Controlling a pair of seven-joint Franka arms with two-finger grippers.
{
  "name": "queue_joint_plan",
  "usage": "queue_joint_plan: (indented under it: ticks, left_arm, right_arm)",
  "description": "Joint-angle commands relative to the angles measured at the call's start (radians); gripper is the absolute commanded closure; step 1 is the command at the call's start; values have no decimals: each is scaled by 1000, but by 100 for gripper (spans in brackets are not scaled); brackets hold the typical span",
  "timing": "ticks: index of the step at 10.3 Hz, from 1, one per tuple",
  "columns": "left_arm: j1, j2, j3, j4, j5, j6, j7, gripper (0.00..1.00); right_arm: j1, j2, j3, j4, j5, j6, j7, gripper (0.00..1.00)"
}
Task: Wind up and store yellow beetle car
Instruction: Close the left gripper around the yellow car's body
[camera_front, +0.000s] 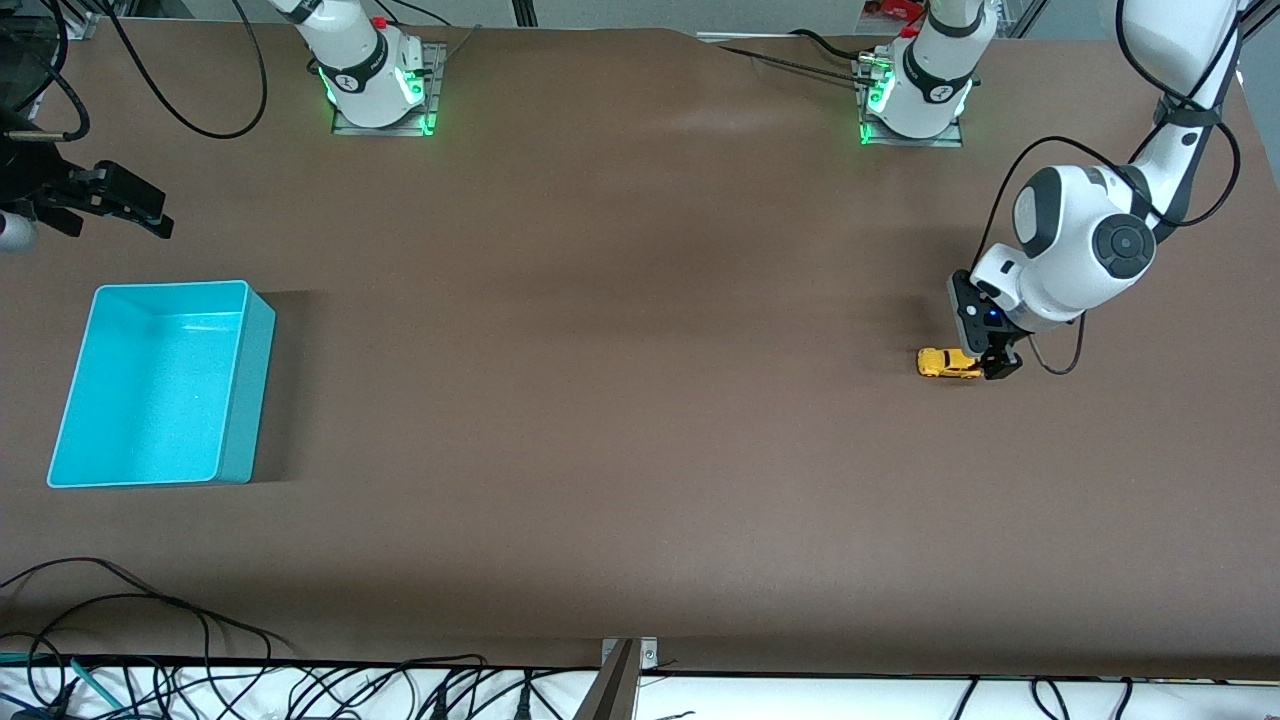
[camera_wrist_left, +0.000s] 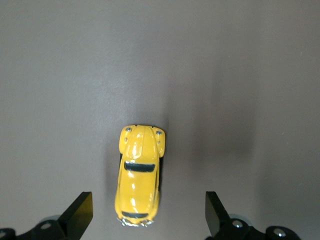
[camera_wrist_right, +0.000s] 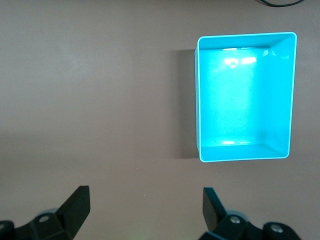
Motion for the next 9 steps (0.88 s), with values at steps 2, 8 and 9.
queue_joint_plan:
  ticks: [2, 8, 9]
  left_arm:
    - [-1, 71, 1, 3, 0, 76, 157, 1]
    - [4, 85, 21, 9, -13, 84, 143, 33]
    - [4, 89, 21, 11, -13, 84, 143, 40]
  right_arm:
    - [-2, -6, 3, 12, 4, -16, 3, 0]
    - [-2, -6, 3, 12, 5, -16, 3, 0]
    - [-2, -6, 3, 12, 5, -16, 3, 0]
